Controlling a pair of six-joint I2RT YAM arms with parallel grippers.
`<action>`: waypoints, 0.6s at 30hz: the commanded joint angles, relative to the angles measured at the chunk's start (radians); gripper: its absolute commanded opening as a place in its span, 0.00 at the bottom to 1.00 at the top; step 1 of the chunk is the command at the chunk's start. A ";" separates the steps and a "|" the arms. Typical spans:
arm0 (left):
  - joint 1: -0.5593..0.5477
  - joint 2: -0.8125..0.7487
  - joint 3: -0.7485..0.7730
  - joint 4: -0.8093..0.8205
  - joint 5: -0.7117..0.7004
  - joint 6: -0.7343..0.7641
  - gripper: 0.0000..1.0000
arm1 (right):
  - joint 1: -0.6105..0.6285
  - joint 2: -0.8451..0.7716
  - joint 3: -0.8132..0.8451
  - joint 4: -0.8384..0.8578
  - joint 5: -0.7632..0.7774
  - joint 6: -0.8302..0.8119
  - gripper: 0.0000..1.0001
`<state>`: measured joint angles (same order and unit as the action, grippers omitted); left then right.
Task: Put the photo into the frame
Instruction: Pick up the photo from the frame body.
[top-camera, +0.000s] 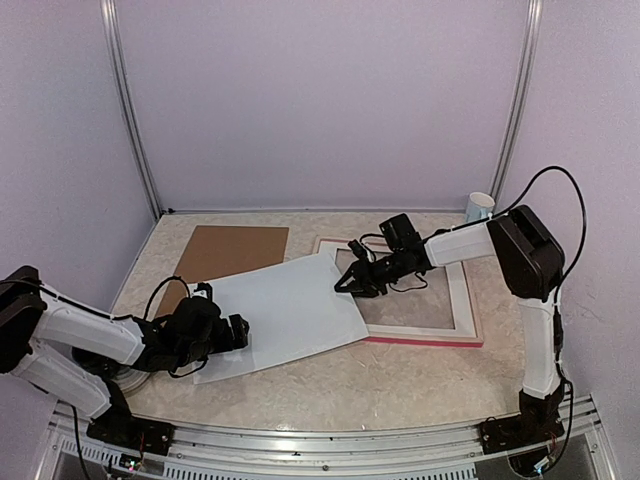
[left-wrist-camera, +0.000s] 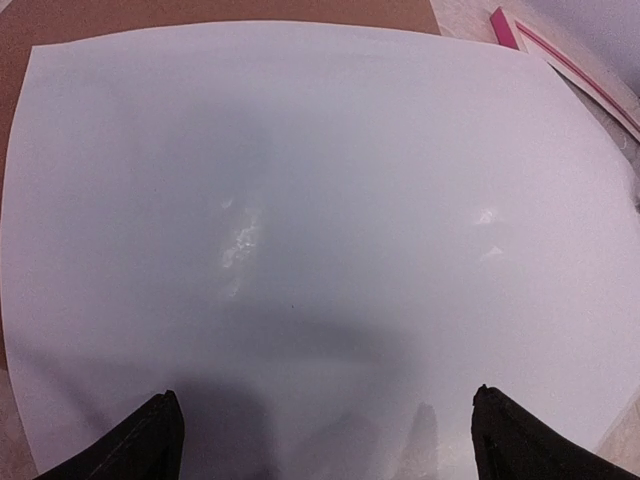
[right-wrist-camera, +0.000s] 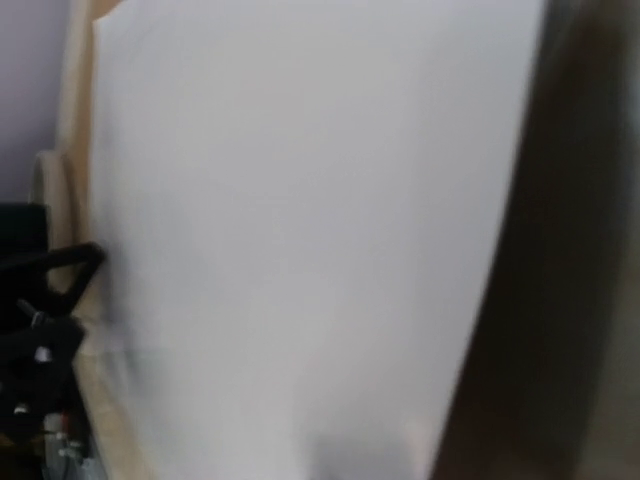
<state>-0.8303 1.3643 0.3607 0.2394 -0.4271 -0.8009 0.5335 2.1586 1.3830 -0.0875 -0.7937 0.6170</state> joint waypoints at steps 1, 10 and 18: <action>-0.004 0.009 -0.009 0.026 0.000 -0.003 0.99 | -0.019 0.019 -0.047 0.139 -0.113 0.086 0.28; -0.009 0.013 -0.007 0.027 -0.001 -0.001 0.99 | -0.032 0.027 -0.109 0.245 -0.183 0.158 0.18; -0.009 0.003 0.004 0.014 -0.002 0.005 0.99 | -0.037 0.031 -0.148 0.323 -0.216 0.208 0.05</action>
<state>-0.8330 1.3682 0.3607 0.2405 -0.4267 -0.8032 0.5079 2.1674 1.2583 0.1711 -0.9688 0.7929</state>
